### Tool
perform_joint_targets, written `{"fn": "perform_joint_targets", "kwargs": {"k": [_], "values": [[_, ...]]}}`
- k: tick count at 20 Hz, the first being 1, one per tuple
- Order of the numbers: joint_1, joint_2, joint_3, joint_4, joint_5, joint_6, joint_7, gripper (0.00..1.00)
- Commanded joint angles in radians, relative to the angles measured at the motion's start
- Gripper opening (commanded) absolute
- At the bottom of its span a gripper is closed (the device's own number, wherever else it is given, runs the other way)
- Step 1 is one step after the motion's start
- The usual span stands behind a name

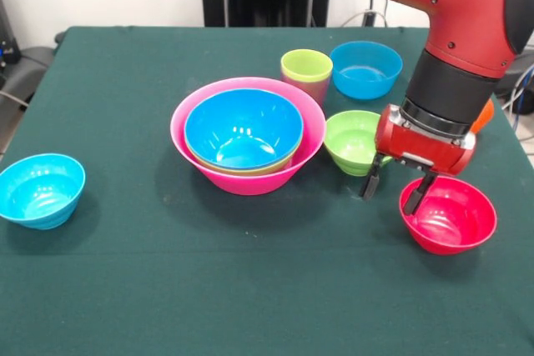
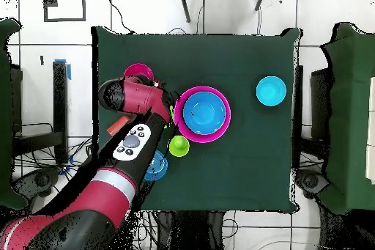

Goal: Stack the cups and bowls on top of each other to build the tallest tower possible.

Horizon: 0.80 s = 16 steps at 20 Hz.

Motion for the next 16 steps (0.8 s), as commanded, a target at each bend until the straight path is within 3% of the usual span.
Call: {"fn": "perform_joint_targets", "kwargs": {"k": [1,11,16], "values": [[-0.018,0.017,0.156,0.025,-0.074,-0.038,0.089,1.00],[-0.004,0.029,0.146,0.017,-0.077,-0.050,0.101,1.00],[-0.027,0.016,0.207,0.028,-0.072,-0.065,0.083,1.00]]}}
